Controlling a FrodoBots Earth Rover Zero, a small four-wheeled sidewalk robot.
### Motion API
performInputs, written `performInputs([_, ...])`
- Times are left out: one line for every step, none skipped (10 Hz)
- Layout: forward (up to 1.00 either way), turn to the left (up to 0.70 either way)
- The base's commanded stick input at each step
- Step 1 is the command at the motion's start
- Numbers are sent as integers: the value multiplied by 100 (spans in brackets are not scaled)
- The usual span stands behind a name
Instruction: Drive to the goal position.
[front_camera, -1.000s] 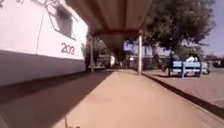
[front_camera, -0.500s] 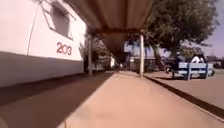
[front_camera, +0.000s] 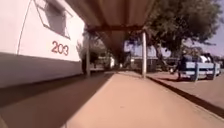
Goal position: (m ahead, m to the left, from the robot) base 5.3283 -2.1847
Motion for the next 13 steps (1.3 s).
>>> performInputs([85,0])
performInputs([85,0])
performInputs([85,0])
performInputs([85,0])
performInputs([85,0])
performInputs([85,0])
performInputs([85,0])
performInputs([85,0])
performInputs([85,0])
performInputs([85,0])
performInputs([85,0])
performInputs([85,0])
performInputs([85,0])
